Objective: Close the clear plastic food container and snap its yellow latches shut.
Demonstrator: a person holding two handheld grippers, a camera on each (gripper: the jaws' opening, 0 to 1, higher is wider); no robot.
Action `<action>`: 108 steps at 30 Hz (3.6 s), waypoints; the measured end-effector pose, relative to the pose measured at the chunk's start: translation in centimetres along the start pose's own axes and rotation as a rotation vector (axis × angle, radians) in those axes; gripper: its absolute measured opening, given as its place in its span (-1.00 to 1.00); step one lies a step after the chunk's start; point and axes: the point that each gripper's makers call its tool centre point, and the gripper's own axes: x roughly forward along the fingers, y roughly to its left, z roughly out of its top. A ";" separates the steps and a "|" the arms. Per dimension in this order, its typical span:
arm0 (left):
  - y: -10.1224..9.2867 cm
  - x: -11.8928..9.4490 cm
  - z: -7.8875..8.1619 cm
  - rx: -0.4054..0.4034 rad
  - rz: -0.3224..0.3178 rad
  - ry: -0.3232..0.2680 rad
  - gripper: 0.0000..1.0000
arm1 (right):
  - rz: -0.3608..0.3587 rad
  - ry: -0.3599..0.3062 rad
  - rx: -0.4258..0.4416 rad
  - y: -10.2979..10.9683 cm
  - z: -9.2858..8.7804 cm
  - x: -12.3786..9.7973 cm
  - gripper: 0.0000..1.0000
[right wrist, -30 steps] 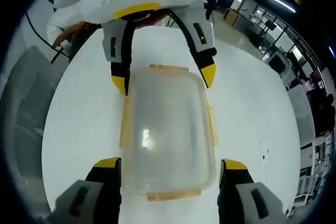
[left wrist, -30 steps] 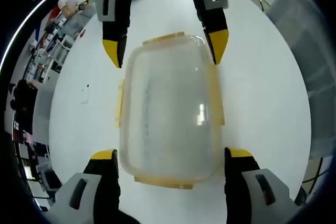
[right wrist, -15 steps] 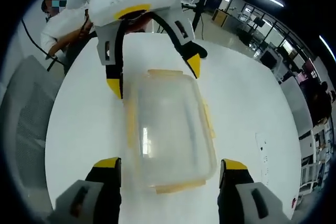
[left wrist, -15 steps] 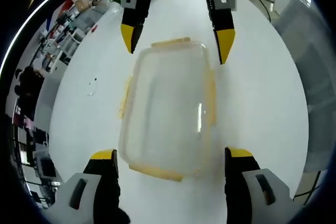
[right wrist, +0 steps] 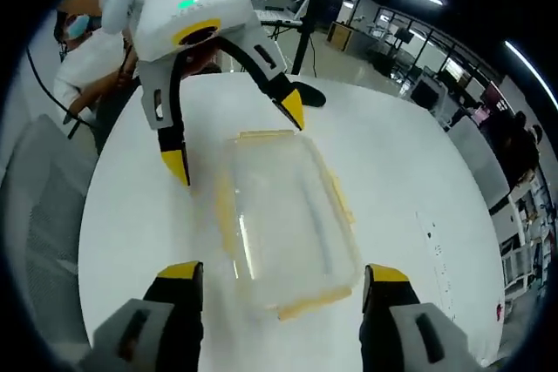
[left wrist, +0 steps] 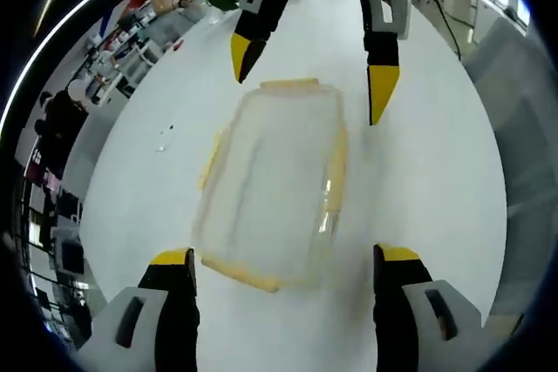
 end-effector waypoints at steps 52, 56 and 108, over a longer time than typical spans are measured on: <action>-7.1 -4.1 -2.2 -0.261 0.108 -0.176 0.59 | -0.181 -0.178 0.280 7.1 -4.2 -4.5 0.38; -7.8 -4.3 -2.0 -0.272 0.115 -0.191 0.59 | -0.196 -0.195 0.285 7.2 -3.9 -5.0 0.37; -13.6 -8.3 -5.0 -0.469 0.207 -0.292 0.56 | -0.309 -0.289 0.458 13.7 -9.0 -9.4 0.39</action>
